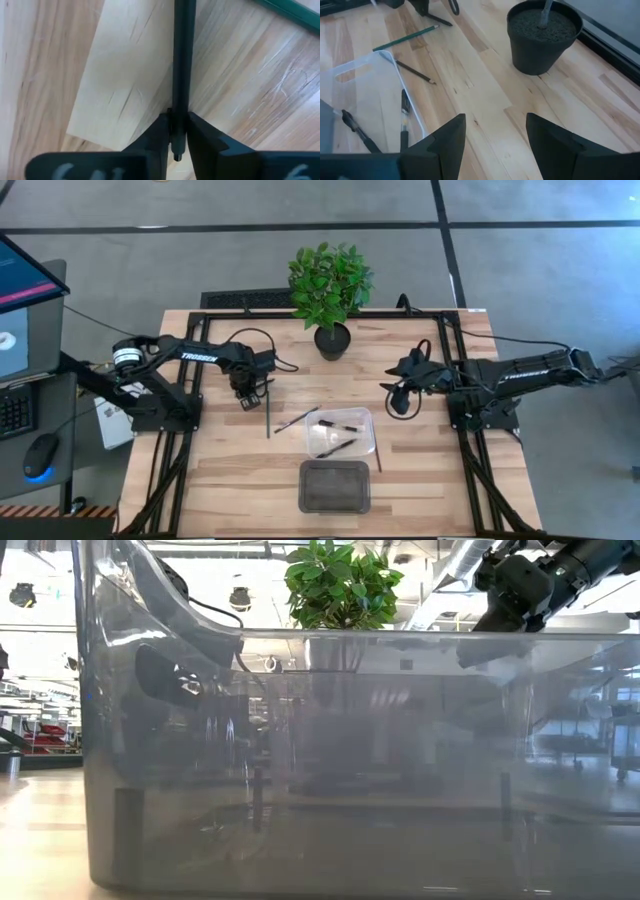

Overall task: Sort pens & pencils
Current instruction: Put the black ballpen into the transparent bin, then put the brown pencil into the black bin

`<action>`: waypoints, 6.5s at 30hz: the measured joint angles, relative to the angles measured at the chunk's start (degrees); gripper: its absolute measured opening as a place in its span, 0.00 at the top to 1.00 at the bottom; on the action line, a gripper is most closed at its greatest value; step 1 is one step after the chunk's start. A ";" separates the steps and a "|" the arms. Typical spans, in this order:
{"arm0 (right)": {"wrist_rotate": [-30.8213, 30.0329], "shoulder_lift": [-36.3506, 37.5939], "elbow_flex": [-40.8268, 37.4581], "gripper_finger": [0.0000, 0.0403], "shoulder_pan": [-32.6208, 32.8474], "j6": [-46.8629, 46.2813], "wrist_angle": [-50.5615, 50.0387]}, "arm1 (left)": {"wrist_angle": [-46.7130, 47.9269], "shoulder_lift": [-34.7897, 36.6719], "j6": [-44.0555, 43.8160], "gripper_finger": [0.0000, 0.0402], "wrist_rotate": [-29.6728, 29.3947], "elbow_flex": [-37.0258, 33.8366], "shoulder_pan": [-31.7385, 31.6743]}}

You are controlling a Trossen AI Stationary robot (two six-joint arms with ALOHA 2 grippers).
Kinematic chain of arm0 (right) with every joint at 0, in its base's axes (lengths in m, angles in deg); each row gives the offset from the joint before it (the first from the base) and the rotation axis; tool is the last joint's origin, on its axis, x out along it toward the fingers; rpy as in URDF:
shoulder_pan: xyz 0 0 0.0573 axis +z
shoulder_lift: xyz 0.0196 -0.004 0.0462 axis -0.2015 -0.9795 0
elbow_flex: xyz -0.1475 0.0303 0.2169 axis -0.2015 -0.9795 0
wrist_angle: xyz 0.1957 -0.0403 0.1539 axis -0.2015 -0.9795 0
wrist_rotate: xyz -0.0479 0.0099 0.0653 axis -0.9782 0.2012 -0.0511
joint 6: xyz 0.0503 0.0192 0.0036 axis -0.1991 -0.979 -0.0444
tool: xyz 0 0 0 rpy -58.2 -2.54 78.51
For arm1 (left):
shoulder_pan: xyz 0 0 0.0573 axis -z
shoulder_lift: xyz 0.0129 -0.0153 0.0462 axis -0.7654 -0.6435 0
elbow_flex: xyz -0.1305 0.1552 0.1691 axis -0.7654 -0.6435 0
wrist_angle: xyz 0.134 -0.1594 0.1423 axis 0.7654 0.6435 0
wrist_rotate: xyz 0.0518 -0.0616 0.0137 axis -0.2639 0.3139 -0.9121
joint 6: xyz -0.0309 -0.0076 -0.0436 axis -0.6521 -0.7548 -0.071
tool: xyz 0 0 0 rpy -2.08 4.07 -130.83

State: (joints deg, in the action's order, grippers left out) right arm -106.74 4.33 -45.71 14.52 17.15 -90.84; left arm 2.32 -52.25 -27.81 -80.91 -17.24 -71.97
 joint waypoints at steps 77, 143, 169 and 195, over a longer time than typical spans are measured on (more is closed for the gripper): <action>0.20 -0.01 0.00 0.43 0.11 -1.95 -0.68 | 0.34 -23.37 10.06 0.96 9.68 48.95 28.63; 14.74 -20.37 15.74 0.43 16.54 -37.54 -21.71 | -37.30 47.23 5.99 0.81 -26.98 -10.10 28.76; 14.75 -45.13 18.73 0.43 30.73 -57.07 -6.81 | -37.38 46.86 6.27 0.81 -26.77 -10.21 28.76; 18.03 -47.94 18.93 0.44 30.79 -63.74 -17.82 | -37.09 46.86 5.78 0.81 -26.66 -10.21 28.77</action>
State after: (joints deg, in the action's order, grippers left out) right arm -88.71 -43.62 -26.78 45.32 -46.58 -108.66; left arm -34.77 -5.39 -22.03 -107.57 -27.45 -43.20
